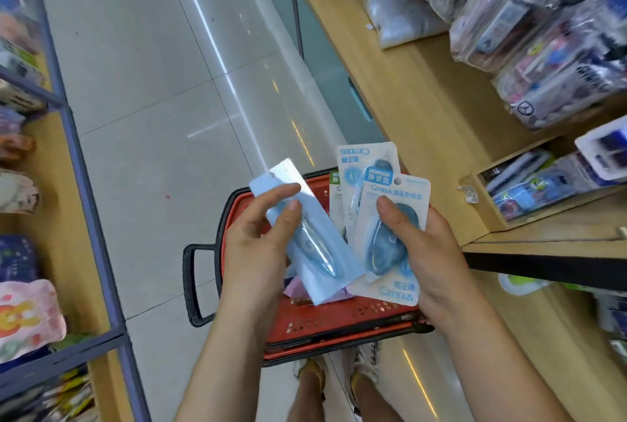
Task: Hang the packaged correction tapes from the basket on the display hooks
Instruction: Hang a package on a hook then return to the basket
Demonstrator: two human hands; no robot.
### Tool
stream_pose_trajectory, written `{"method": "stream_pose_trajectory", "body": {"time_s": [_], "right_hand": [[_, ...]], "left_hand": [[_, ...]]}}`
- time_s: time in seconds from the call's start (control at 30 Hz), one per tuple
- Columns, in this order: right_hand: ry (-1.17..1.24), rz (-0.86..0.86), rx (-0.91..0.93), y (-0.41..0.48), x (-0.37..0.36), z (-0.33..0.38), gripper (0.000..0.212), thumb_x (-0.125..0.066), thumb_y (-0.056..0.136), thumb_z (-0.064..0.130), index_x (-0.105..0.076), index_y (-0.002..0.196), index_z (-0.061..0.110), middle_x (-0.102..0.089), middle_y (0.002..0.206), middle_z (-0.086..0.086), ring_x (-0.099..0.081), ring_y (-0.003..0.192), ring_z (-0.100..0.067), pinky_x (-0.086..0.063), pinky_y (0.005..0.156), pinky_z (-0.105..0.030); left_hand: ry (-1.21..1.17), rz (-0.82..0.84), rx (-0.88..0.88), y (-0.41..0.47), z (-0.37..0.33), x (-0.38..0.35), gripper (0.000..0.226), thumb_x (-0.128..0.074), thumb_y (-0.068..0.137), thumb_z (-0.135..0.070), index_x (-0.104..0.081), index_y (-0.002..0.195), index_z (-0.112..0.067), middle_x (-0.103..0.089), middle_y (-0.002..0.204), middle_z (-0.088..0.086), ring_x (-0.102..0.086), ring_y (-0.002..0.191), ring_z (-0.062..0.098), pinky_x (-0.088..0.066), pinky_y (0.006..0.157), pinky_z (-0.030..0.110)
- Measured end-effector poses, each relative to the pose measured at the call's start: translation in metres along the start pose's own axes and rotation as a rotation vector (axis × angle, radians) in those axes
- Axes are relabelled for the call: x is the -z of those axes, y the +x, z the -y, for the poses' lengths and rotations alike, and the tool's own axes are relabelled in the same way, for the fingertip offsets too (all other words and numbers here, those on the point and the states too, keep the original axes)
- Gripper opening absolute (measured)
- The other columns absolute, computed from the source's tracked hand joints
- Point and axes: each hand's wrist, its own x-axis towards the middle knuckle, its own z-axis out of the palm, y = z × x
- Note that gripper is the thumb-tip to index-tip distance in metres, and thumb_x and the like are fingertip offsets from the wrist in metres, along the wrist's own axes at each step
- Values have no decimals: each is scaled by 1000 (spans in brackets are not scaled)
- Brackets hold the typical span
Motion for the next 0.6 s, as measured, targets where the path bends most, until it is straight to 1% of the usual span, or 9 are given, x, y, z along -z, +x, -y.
{"method": "stream_pose_trajectory", "body": {"time_s": [0.07, 0.17, 0.27, 0.3, 0.37, 0.43, 0.5, 0.57, 0.6], "right_hand": [[13, -2, 16, -13, -1, 19, 43, -70, 73, 28, -68, 114, 17, -76, 105, -4, -73, 94, -21, -61, 78, -34], [10, 8, 45, -33, -7, 47, 43, -70, 71, 28, -68, 112, 16, -76, 106, -6, -73, 98, -24, -58, 87, -42], [3, 49, 76, -53, -17, 71, 43, -72, 72, 26, -68, 113, 13, -75, 108, -9, -71, 102, -28, -54, 94, -49], [-6, 57, 90, -60, -21, 78, 41, -74, 74, 25, -68, 113, 13, -75, 109, -9, -71, 103, -29, -54, 95, -49], [-29, 75, 129, -72, -28, 89, 39, -78, 78, 22, -68, 114, 13, -75, 110, -8, -70, 106, -29, -53, 96, -48], [-34, 82, 157, -85, -36, 100, 41, -78, 79, 23, -67, 118, 12, -75, 111, -8, -70, 106, -28, -54, 94, -44], [-46, 89, 187, -97, -45, 110, 41, -77, 78, 24, -67, 117, 14, -75, 110, -6, -71, 104, -26, -56, 89, -39], [-68, 97, 213, -110, -54, 121, 41, -71, 76, 26, -68, 115, 15, -76, 107, -4, -72, 101, -23, -56, 86, -38], [-81, 98, 225, -117, -59, 126, 42, -70, 76, 26, -68, 116, 15, -76, 108, -4, -72, 101, -24, -56, 87, -40]], "left_hand": [[111, -41, -80, -6, -17, 4, 25, -65, 93, -14, -78, 90, -36, -72, 108, 1, -67, 90, 12, -55, 79, 24], [202, -15, -180, -20, -47, 3, 33, -65, 93, -13, -79, 86, -41, -65, 105, 0, -67, 96, 10, -54, 87, 30], [313, 31, -225, -34, -74, -4, 41, -64, 94, -14, -75, 79, -51, -60, 103, -6, -62, 97, -3, -49, 91, 23], [340, 42, -231, -39, -82, -6, 37, -65, 93, -18, -74, 80, -52, -60, 106, -6, -61, 99, -5, -48, 93, 24], [382, 80, -252, -49, -97, -9, 15, -68, 88, -34, -76, 84, -46, -60, 109, -6, -61, 100, -6, -47, 95, 22], [478, 118, -296, -59, -111, -9, 6, -71, 85, -41, -73, 83, -46, -58, 104, -7, -58, 96, -10, -43, 88, 9], [522, 144, -322, -68, -123, -8, 9, -72, 84, -42, -69, 78, -49, -55, 98, -7, -57, 92, -10, -41, 79, 5], [478, 180, -315, -73, -134, -4, 7, -71, 81, -51, -73, 75, -49, -58, 99, -2, -59, 93, -5, -44, 83, 10], [429, 209, -298, -76, -139, 0, 12, -71, 78, -57, -76, 76, -46, -62, 101, 0, -61, 96, -1, -47, 88, 18]]}}
